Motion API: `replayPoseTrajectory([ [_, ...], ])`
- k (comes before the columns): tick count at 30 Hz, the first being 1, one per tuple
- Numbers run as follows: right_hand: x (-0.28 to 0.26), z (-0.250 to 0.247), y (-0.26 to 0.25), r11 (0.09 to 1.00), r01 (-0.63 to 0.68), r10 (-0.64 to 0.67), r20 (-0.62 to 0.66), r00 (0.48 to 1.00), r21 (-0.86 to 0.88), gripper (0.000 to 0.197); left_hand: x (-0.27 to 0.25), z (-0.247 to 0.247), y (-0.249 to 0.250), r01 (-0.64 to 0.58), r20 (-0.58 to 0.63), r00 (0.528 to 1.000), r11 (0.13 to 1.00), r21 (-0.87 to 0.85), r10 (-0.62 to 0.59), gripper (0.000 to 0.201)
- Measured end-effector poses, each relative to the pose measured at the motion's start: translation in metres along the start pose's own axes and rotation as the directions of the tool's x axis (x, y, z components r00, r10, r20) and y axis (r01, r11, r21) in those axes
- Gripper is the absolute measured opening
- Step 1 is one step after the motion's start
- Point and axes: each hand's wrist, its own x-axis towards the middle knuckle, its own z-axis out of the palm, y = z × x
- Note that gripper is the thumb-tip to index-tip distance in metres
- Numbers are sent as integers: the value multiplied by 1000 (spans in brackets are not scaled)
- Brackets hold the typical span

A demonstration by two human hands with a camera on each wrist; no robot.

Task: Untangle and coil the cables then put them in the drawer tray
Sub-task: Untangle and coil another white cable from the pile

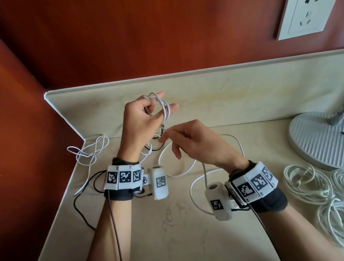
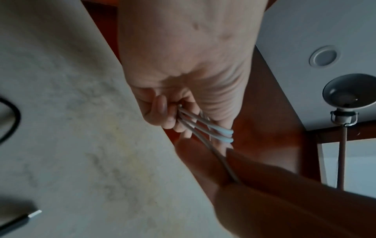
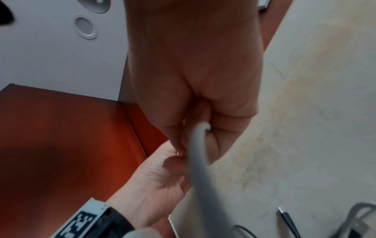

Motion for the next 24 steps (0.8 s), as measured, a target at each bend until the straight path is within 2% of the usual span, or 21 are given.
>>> replayPoseTrajectory([
  [3, -5, -5, -2, 992, -39, 50, 91, 995, -118, 38, 5, -13, -12, -34, -101, 994, 992, 124, 46, 56],
  [5, -7, -7, -3, 985, -26, 33, 40, 999, -169, 41, 8, -23, -21, -50, -140, 987, 976, 212, 81, 63],
  [8, -6, -15, -4, 954, 66, -90, -69, 994, -291, 40, 9, -30, -28, -36, -115, 991, 953, 302, 74, 74],
  [11, -7, -27, -8, 912, 152, -198, -85, 977, -381, 33, 5, -23, -24, -5, 10, 1000, 928, 373, 2, 73],
  [13, -9, -33, -10, 890, 198, -267, -118, 956, -412, 29, 1, -15, -15, -28, 137, 990, 904, 427, -34, 66],
  [17, -8, -43, -7, 896, 271, -367, -247, 897, -351, 26, -11, 1, 7, -103, 382, 923, 933, 346, -40, 37],
  [19, -8, -51, -4, 916, 270, -363, -329, 872, -296, 30, -18, 6, 18, -81, 478, 876, 954, 288, -69, 37],
  [21, -8, -62, 1, 934, 247, -333, -380, 863, -256, 36, -22, 9, 26, -47, 558, 826, 974, 221, -87, 50],
  [22, -8, -65, 4, 943, 238, -314, -385, 868, -232, 38, -24, 9, 29, -40, 572, 816, 980, 197, -82, 55],
  [24, -8, -66, 8, 964, 239, -266, -368, 891, -118, 38, -27, 10, 36, -37, 573, 819, 991, 129, -44, 49],
])
